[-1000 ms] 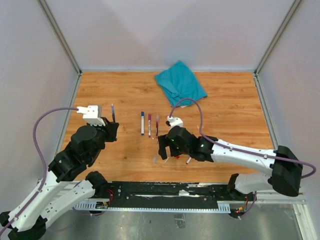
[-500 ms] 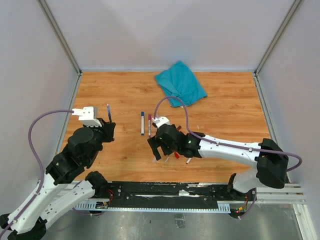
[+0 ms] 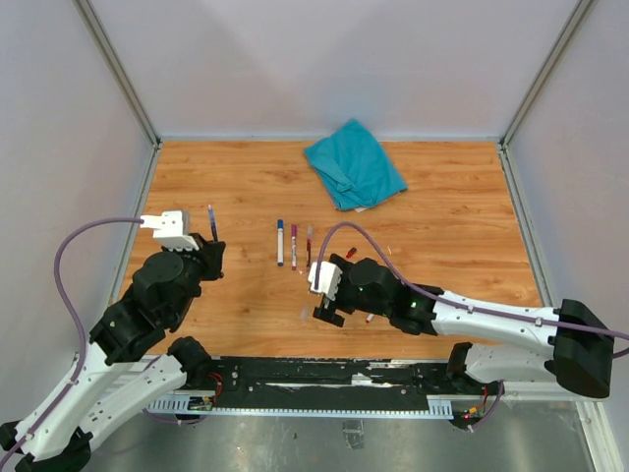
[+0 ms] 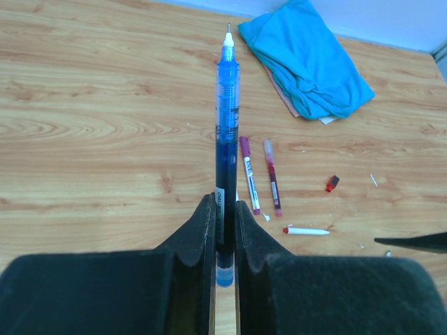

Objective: Insert the pens into the pen caps
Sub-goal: Pick up the pen cap from the center of the board.

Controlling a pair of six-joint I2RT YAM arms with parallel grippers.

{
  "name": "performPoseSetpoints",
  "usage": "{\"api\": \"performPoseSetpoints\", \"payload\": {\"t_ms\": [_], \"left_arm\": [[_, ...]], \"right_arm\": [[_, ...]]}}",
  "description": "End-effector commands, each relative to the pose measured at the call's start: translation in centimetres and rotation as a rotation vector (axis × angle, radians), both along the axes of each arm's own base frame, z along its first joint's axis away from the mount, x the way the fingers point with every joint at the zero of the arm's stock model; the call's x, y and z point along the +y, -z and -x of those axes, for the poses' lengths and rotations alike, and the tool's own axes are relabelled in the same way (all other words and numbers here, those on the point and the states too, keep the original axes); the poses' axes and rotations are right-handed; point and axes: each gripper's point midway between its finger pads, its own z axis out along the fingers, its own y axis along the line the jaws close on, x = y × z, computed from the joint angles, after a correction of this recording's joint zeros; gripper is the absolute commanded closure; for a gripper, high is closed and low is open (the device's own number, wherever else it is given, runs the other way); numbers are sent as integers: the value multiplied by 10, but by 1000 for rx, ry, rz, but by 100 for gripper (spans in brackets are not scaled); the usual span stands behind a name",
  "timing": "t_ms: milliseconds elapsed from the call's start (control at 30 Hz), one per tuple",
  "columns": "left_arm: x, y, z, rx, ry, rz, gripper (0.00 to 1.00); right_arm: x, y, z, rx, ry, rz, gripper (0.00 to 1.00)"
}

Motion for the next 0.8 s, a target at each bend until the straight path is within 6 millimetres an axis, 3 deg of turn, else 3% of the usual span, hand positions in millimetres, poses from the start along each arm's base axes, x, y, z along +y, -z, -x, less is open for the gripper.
{"api": "performPoseSetpoints", "payload": {"t_ms": [0,133,233,500,767], "left_arm": [[6,-2,0,-15,-29,7,99],[7,-2,0,-13,-29,6,99],[8,-3,1,-17,-33,11,100],[13,-4,2,-24,-54,18,99],[14,-5,3,-28,-60,22,99]], "right_arm": [[24,-14,30,-219,-397,-17,11],[20,11,59,-159,-644,142,10],[17,24,69,-91,-756,227,13],[25,44,68,33,-908,340,18],[39,64,49,130,-966,460,28]]}}
